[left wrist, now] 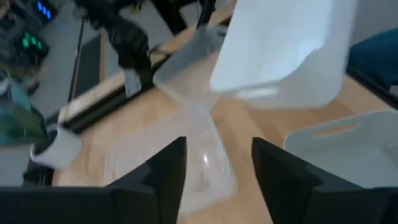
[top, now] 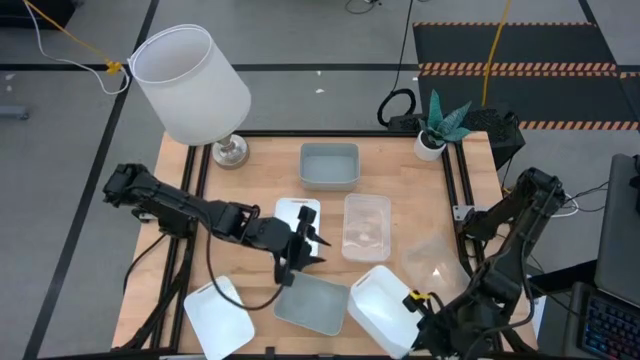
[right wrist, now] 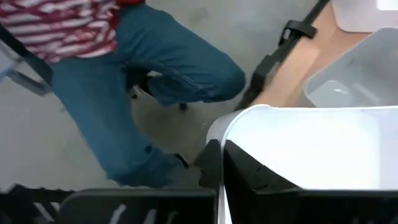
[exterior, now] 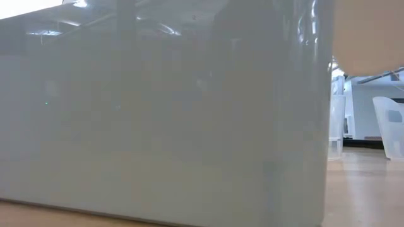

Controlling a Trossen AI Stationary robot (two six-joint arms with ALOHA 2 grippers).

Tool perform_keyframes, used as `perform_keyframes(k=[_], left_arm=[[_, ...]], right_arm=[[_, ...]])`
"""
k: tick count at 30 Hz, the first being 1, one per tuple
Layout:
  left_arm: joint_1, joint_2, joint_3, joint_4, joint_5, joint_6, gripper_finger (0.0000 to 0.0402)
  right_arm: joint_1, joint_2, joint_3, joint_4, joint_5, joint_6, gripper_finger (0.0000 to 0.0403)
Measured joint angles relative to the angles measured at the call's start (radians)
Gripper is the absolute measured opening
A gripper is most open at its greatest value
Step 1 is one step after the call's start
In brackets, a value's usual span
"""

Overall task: Stack baskets by color
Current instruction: Stack the right white bin on top of the top white bin

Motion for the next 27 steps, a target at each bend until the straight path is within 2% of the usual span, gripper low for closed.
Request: perform_keyframes(k=[4,14,17,19,27], left_arm=[[-0.031,0.000,0.000,0.036,0.026,0.050,0.0209],[-0.062,0.010,0.000,0.043,0.045,0.063,0.0212],[-0.062,0.031,0.000,0.046,0.096,0.081,0.0212],[-0.066,0.056,0.000,0.081,0.128,0.113,0.0212],[-0.094,0.100,-0.001,0.186,0.131,0.223,0.0212]], right_arm=[[-0.024,0.000,0.000,-0.015,0.009,-0.058,0.0000],[-0.056,0.000,0.000,-0.075,0.008,-0.222,0.0000],[-0.065,0.000,0.000,-0.079,0.008,-0.282,0.0000],[-0.071,0.000,0.000,-0.081,0.008,-0.314,0.0000],[-0.093,0.000,0.000,-0.110,0.006,-0.382,0.0000]])
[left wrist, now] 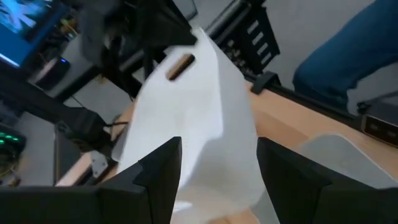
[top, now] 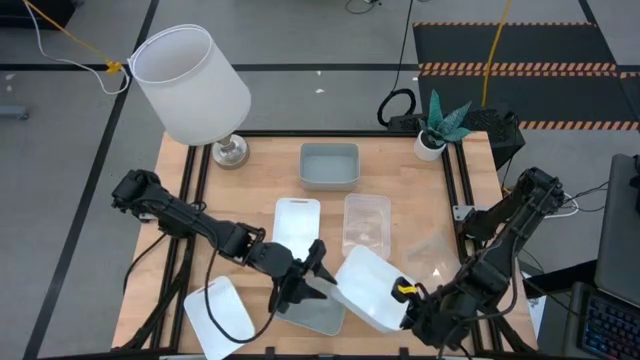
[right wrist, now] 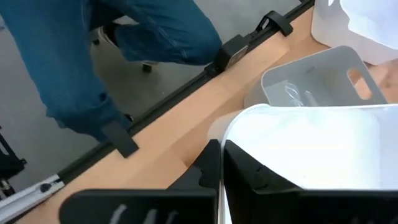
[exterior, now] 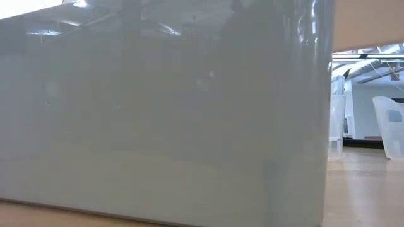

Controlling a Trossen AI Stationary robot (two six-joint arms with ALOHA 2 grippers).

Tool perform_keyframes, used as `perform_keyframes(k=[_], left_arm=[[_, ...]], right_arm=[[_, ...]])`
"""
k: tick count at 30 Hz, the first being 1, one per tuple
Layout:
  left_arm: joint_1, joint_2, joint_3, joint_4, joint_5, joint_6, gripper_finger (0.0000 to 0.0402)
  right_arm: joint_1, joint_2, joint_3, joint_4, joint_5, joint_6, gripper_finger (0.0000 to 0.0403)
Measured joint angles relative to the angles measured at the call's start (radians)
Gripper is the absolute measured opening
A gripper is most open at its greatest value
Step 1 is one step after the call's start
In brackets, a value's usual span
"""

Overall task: Stack baskets by color
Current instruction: Stack the right white bin on top of the top white bin

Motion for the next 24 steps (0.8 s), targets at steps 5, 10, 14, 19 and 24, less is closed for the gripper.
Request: perform_keyframes(k=[5,10,14,19,24], left_arm=[[0.020,0.000,0.026,-0.044,0.011,0.024,0.0212],[0.050,0.020,0.113,-0.216,0.047,0.026,0.0212],[0.056,0.024,0.168,-0.311,0.094,0.059,0.0211],[0.062,0.045,0.175,-0.362,0.097,0.120,0.0211],[0.054,0.069,0.175,-0.344,0.091,0.206,0.0190]], right_arm=[[-0.014,0.000,0.000,-0.008,-0.002,-0.048,0.0000],[-0.031,0.000,0.000,-0.009,-0.003,-0.062,0.0000],[-0.040,0.000,-0.003,-0.012,-0.006,-0.083,0.0000],[-0.051,0.001,-0.004,-0.015,-0.007,-0.096,0.0000],[-0.075,0.001,-0.004,-0.016,-0.007,-0.162,0.0000]])
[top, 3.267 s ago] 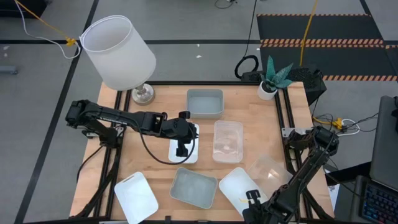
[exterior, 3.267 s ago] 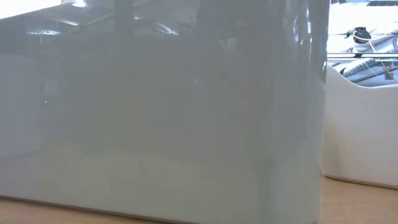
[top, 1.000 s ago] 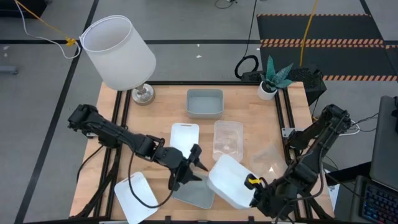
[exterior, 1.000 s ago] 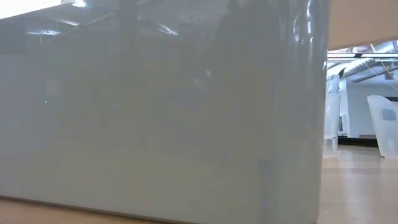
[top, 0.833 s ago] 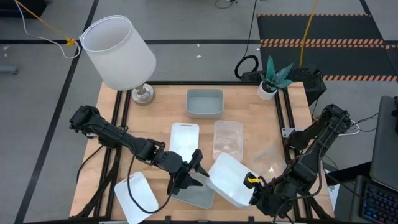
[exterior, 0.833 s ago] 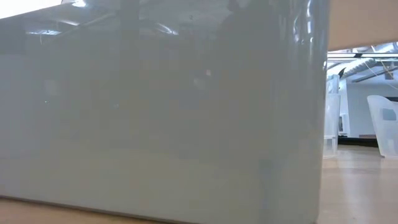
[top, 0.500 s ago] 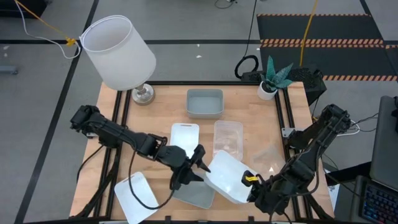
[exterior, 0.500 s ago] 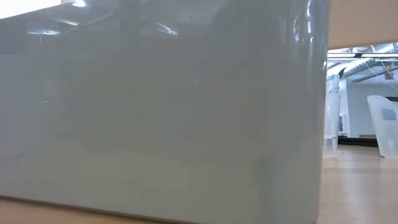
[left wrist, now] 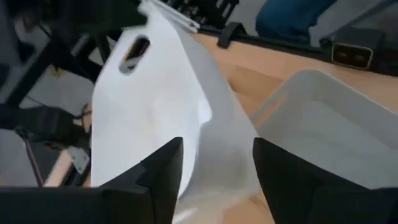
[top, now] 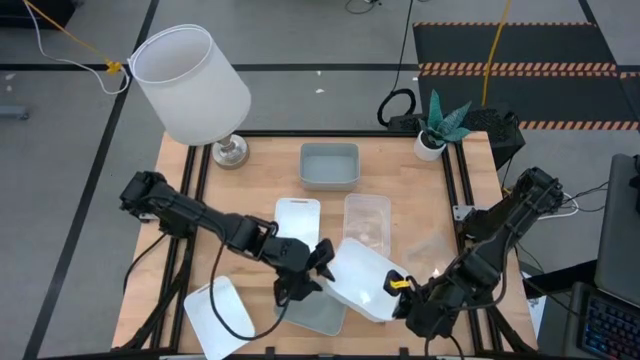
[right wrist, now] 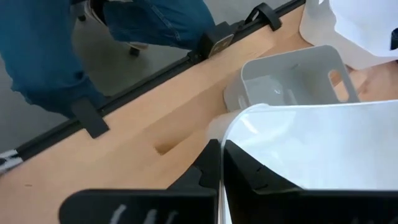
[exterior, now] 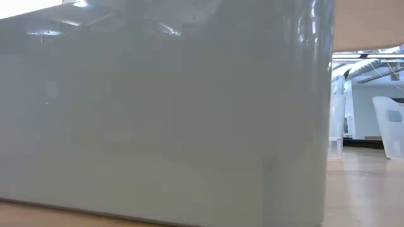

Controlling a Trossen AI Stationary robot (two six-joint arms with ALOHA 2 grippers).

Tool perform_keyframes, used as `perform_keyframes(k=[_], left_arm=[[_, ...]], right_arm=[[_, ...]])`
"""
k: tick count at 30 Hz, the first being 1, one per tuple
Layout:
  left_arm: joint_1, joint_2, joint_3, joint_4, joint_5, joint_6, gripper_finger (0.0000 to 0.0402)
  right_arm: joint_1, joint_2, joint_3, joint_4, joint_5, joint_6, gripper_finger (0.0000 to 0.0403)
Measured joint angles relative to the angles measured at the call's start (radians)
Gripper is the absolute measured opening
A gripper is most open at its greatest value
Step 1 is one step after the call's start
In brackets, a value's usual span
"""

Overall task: Stack baskets by color
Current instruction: Stack the right white bin on top of the top white bin

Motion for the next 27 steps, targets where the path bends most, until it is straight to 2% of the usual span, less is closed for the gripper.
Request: perform_keyframes(k=[9,15,21,27], left_arm=[[0.004,0.011,0.000,-0.011,-0.003,-0.004,0.0097],[0.006,0.012,0.000,-0.018,-0.003,-0.007,0.0049],[0.010,0.012,0.000,-0.031,-0.013,-0.007,0.0017],[0.009,0.012,0.000,-0.053,-0.032,-0.036,0.0007]], right_arm=[[-0.017,0.000,0.000,-0.003,0.001,-0.061,0.0000],[-0.017,0.000,0.000,-0.003,0.006,-0.064,0.0004],[-0.016,-0.001,0.000,0.023,0.066,-0.036,0.0036],[-0.016,-0.001,0.000,0.099,0.095,-0.016,0.0087]])
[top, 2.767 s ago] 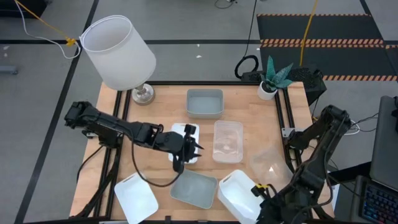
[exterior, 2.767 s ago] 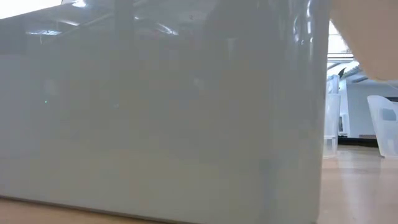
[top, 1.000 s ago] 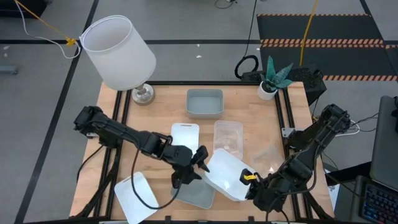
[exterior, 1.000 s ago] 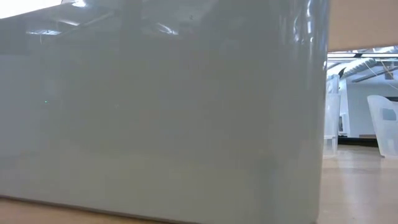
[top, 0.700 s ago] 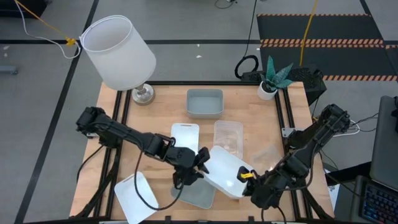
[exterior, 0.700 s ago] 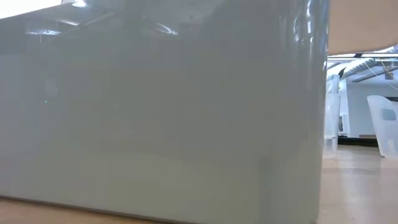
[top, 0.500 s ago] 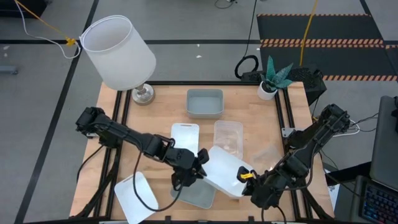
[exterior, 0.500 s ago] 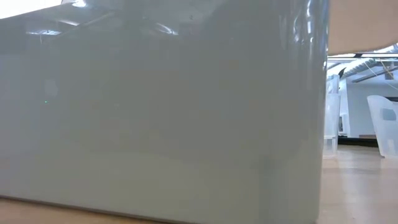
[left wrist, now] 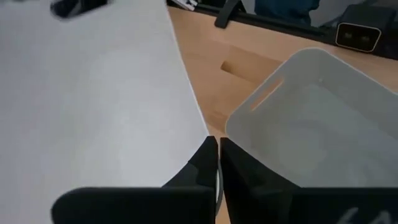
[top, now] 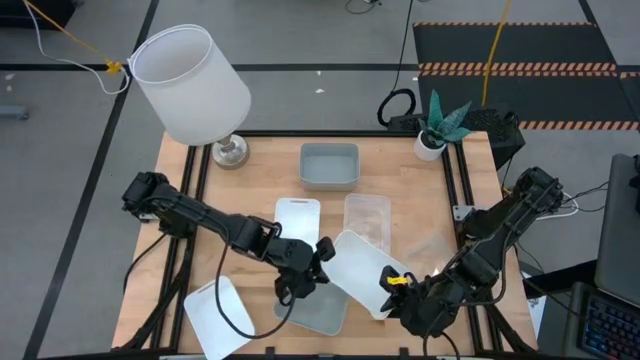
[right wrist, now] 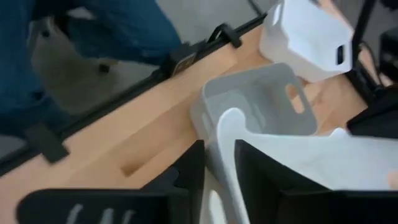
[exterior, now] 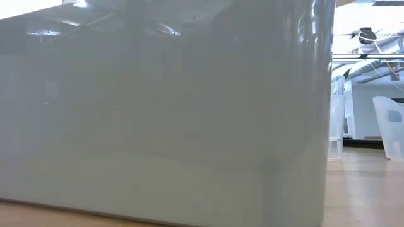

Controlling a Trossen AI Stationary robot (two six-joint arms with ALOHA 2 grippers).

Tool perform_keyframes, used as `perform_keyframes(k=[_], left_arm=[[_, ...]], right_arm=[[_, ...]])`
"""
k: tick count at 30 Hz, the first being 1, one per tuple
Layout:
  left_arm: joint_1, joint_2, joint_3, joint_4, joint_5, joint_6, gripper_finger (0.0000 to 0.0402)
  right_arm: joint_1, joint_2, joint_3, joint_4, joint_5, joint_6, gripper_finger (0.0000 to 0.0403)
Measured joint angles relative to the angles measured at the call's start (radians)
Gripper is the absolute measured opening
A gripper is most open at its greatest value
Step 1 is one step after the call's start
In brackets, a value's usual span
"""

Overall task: Stack baskets by color
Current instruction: Stack the right white bin on top of the top white bin

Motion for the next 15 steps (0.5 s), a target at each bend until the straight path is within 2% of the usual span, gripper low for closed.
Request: perform_keyframes(k=[9,15], left_arm=[[0.000,0.000,0.000,-0.034,-0.012,-0.094,0.0004],[0.000,0.000,0.000,-0.050,-0.109,-0.178,0.0003]], right_arm=[[0.002,0.000,-0.001,0.103,0.154,0.106,0.0181],[0.002,0.000,-0.001,0.157,0.250,0.215,0.0235]])
